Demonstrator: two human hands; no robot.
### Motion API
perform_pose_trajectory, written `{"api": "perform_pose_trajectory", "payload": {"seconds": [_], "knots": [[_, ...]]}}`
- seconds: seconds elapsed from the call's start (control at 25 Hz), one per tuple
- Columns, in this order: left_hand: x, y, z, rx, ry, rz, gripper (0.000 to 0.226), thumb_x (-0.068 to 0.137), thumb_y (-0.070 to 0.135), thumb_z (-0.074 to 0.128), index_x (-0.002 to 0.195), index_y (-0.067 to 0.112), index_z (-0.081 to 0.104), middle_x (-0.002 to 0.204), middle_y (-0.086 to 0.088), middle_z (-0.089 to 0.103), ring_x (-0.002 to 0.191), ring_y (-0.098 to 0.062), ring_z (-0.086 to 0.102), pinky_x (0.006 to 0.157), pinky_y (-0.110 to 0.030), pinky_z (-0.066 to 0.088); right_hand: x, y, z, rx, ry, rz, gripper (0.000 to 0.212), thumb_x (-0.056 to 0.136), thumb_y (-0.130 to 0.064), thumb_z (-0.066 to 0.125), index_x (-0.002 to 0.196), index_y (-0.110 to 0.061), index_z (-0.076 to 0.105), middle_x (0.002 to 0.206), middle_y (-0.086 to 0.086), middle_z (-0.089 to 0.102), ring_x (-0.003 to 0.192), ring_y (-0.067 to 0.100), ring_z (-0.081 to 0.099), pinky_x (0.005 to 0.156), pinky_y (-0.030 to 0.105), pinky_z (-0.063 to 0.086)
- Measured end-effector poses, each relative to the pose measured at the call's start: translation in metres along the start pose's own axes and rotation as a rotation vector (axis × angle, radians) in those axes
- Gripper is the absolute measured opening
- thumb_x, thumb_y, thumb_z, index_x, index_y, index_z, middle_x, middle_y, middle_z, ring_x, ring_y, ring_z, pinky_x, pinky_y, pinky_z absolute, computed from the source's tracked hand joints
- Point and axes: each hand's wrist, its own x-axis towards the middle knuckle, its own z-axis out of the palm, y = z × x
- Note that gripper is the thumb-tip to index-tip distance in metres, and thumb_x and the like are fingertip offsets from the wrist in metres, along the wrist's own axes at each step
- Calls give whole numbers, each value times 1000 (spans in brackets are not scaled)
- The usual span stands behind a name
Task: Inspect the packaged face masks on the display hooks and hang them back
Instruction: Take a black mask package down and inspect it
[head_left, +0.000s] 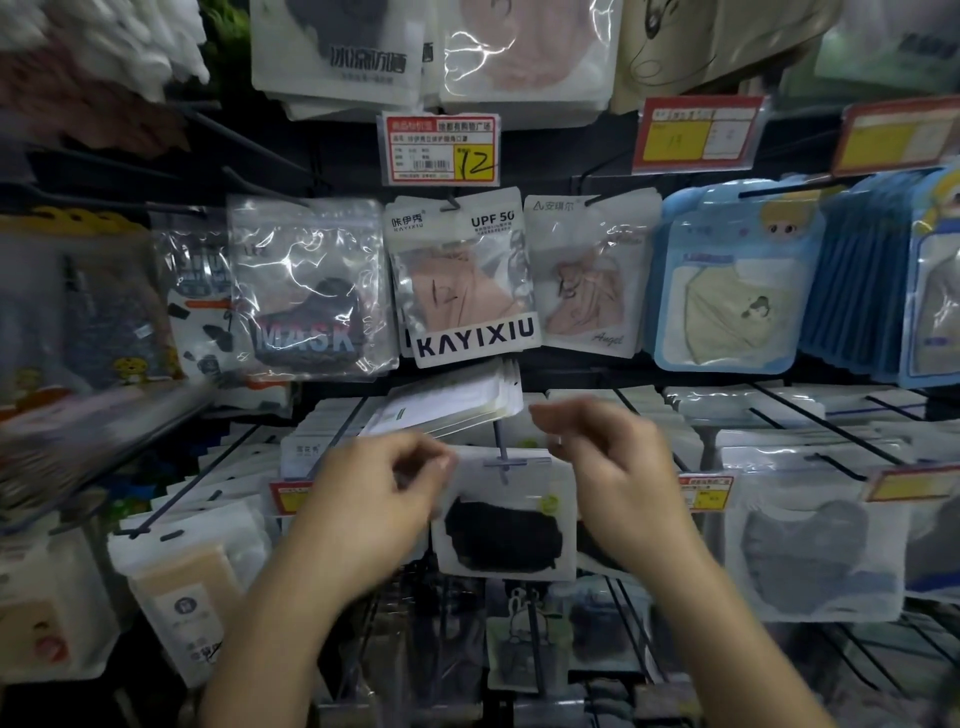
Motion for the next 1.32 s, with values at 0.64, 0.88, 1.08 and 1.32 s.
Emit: {"api": "perform_pose_trajectory", "payload": {"seconds": [0.64, 0.88, 1.08, 1.32], "knots": [[157, -12, -20, 449, -371, 291, 53, 87, 50, 84, 135, 35, 68, 133, 11, 70, 118, -6, 67, 101, -26, 54, 96, -3, 24, -526, -365, 70, 45, 103, -4, 51, 142, -20, 66, 149, 8, 61, 137, 23, 58, 105, 28, 47], [158, -22, -16, 493, -337, 397, 41, 88, 52, 81, 126, 37, 73, 114, 17, 72, 103, 1, 69, 94, -28, 61, 95, 2, 25, -486, -327, 53, 45, 102, -4, 50, 142, -19, 65, 148, 5, 63, 137, 20, 58, 107, 29, 49], [151, -24, -11, 645, -235, 573, 27, 99, 44, 68, 121, 31, 76, 104, 13, 77, 87, 1, 70, 76, -21, 60, 92, 3, 26, -469, -311, 49, 43, 103, -8, 51, 142, -19, 65, 148, 5, 63, 137, 21, 58, 109, 30, 49], [146, -32, -10, 729, 2, 744, 21, 98, 24, 56, 99, 19, 76, 78, 1, 74, 69, -20, 69, 66, -40, 61, 97, -1, 23, -425, -274, 39, 46, 100, -10, 51, 142, -20, 66, 145, 1, 66, 135, 19, 59, 115, 35, 48]]}}
